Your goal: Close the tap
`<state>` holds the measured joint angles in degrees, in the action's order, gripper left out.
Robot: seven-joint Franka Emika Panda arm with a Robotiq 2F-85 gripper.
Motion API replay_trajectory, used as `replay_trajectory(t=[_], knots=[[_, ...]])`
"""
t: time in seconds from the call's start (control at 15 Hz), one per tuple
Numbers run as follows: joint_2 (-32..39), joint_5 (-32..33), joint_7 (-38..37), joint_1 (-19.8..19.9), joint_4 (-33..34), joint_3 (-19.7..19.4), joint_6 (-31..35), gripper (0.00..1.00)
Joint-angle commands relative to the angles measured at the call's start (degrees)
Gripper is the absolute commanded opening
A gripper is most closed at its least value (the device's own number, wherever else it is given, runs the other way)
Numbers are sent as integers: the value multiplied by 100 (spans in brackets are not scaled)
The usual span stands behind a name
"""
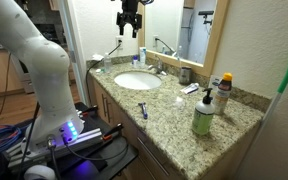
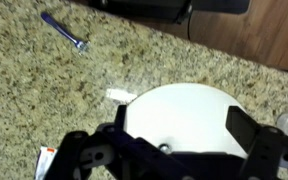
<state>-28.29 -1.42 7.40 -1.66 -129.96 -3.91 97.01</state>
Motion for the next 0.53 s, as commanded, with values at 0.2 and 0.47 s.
replay_trajectory(t=[0.2, 0.47], knots=[[921, -128, -797, -36, 620, 467, 1031, 100], [1403, 37, -1151, 22, 878, 547, 1210, 100]])
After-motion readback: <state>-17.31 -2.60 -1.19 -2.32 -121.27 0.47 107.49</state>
